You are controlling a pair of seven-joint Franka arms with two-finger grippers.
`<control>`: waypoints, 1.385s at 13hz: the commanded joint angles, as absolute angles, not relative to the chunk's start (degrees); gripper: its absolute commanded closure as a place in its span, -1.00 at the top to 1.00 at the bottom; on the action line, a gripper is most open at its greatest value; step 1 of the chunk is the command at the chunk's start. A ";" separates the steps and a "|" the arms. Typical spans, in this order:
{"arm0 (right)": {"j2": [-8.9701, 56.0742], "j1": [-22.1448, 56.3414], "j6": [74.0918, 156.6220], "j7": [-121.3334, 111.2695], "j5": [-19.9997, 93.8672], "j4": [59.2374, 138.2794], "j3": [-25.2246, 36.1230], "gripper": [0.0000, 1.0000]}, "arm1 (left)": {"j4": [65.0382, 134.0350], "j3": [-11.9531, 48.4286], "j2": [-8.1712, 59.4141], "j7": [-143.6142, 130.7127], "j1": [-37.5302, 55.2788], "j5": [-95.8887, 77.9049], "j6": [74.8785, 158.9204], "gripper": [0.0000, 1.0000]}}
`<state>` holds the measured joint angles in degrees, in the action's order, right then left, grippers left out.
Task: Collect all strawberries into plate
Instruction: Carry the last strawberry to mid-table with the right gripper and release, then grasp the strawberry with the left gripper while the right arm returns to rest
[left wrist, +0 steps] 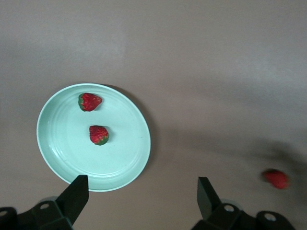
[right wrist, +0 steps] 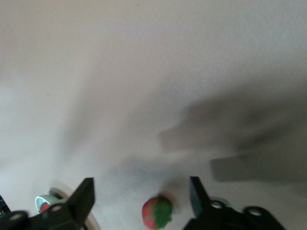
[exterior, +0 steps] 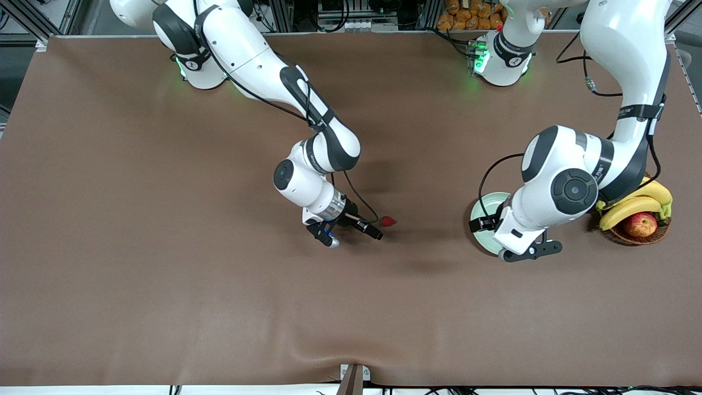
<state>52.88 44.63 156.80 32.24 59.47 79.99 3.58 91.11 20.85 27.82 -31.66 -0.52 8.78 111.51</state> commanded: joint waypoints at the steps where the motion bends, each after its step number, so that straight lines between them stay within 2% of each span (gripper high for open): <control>1: 51.78 41.94 155.84 31.91 60.39 79.27 4.13 1.00 | 88.08 20.66 29.35 -32.26 2.45 8.26 110.13 1.00; 3: 49.41 39.48 153.13 31.73 59.94 81.55 4.31 1.00 | 86.93 20.65 30.32 -32.60 4.30 8.00 110.13 1.00; 5: 46.68 35.79 144.45 31.73 57.33 81.83 4.48 1.00 | 85.61 20.57 31.11 -34.79 5.79 8.00 110.21 1.00; 9: 40.45 27.53 124.24 31.73 35.31 80.86 4.48 1.00 | 82.80 20.04 33.22 -40.40 10.45 8.18 110.65 1.00; 12: 33.60 21.81 111.31 31.20 16.49 80.51 3.96 1.00 | 79.81 19.95 37.17 -47.88 14.49 8.26 111.88 1.00; 15: 26.13 16.98 101.37 31.11 10.99 80.42 1.86 1.00 | 79.63 19.95 38.84 -50.09 16.34 8.26 115.22 1.00; 18: 19.53 9.25 92.14 28.66 5.04 79.54 -3.67 1.00 | 79.63 19.86 39.37 -51.50 17.57 8.35 116.80 1.00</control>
<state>23.95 14.23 96.09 30.31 9.58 78.44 0.93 81.31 20.55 38.64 -50.53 16.28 8.77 116.40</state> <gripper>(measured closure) 0.000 0.000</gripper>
